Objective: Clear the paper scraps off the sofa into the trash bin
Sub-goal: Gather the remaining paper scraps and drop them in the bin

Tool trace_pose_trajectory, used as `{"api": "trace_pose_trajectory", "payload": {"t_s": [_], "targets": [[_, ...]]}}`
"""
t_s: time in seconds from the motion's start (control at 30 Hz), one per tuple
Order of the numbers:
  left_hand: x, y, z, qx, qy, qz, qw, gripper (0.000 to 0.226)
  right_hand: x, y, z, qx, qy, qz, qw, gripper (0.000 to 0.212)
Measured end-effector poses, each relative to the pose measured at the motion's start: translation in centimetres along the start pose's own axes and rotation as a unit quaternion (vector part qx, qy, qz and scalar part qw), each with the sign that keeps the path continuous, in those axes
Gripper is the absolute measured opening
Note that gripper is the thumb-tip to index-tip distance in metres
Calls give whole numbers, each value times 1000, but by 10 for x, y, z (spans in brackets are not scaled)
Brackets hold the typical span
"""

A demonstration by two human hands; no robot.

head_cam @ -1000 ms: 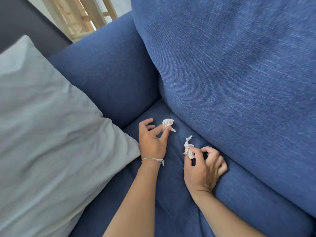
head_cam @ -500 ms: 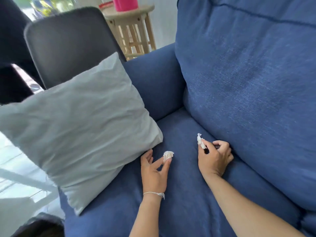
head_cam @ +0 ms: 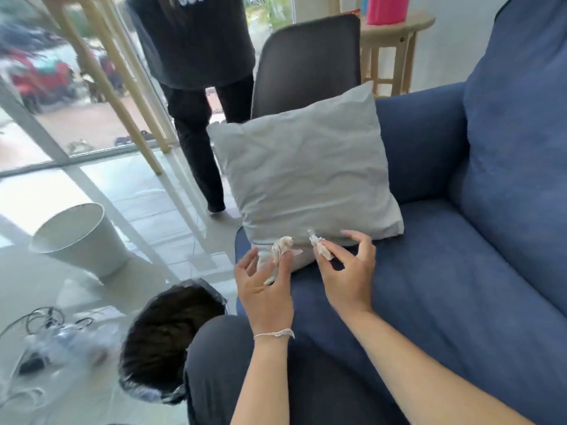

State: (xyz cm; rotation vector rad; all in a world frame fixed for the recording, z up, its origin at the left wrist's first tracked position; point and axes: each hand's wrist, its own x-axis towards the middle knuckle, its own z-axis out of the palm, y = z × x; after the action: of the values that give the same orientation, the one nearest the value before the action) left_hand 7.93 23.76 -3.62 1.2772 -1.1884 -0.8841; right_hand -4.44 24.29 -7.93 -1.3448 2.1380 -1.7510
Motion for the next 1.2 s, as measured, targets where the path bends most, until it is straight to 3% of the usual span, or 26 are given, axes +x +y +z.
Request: {"api": "trace_pose_trajectory", "payload": {"t_s": [0.1,0.23,0.37,0.5,0.63,0.8,1.07,1.2], "targets": [[26,-4,-84,84,54,68,993,20,-26,-46,48,71,-61,-11,995,13],[56,-14,-201,192,113,81,971,19,-73,-107,109,96,-160,-59,981,12],[57,-49,-263,282,92,64,953,16,-89,-131,144,56,-207,-159,964,11],[70,-61,-285,277,103,46,954,22,-98,-142,178,0,-313,-131,941,17],[87,-68,-297,254,94,9,962,13,-89,-133,198,-48,-386,-33,921,27],[99,-69,-301,226,127,-42,965,4,-89,-123,214,-70,-437,22,897,35],[103,-78,-304,246,147,-47,957,18,-92,-125,225,-63,-512,59,855,38],[102,-78,-301,260,137,-55,954,15,-91,-126,226,-51,-534,76,840,28]]}}
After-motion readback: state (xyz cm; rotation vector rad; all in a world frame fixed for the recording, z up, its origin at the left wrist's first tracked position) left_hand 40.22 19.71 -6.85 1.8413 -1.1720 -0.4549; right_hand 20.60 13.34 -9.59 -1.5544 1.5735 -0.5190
